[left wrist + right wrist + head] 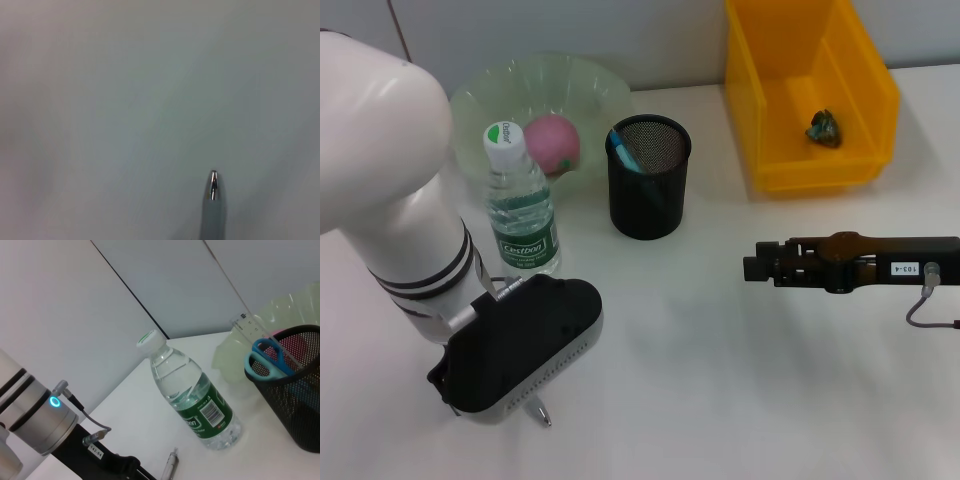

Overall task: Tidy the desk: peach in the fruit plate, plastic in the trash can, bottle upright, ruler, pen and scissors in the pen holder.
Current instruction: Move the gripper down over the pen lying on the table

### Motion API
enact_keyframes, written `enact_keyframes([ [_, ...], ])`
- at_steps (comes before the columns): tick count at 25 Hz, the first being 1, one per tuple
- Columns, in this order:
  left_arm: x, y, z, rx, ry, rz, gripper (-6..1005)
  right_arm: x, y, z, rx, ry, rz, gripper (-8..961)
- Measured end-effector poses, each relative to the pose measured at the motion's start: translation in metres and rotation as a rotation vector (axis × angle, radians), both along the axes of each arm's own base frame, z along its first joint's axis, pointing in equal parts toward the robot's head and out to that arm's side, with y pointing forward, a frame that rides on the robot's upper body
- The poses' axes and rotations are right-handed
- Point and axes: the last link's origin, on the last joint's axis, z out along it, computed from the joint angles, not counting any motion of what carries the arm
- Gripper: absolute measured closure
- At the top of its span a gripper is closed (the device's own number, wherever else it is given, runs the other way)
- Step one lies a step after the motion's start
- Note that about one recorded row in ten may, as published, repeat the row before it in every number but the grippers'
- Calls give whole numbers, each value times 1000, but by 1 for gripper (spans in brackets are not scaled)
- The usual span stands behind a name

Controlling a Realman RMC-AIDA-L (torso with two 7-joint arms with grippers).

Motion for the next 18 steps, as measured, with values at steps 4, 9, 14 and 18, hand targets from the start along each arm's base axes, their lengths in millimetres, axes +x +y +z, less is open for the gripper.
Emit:
enact_keyframes([
  [4,0,0,0,1,2,0,318,0,0,0,1,0,1,380],
  [9,1,-1,-1,-1,9,-6,338,0,0,0,2,0,1,380],
  [14,1,-1,-1,-4,12,-9,374,0,1,0,2,0,2,380],
  [18,2,-1,-1,-5,13,-11,402,0,1,1,4,1,1,379],
])
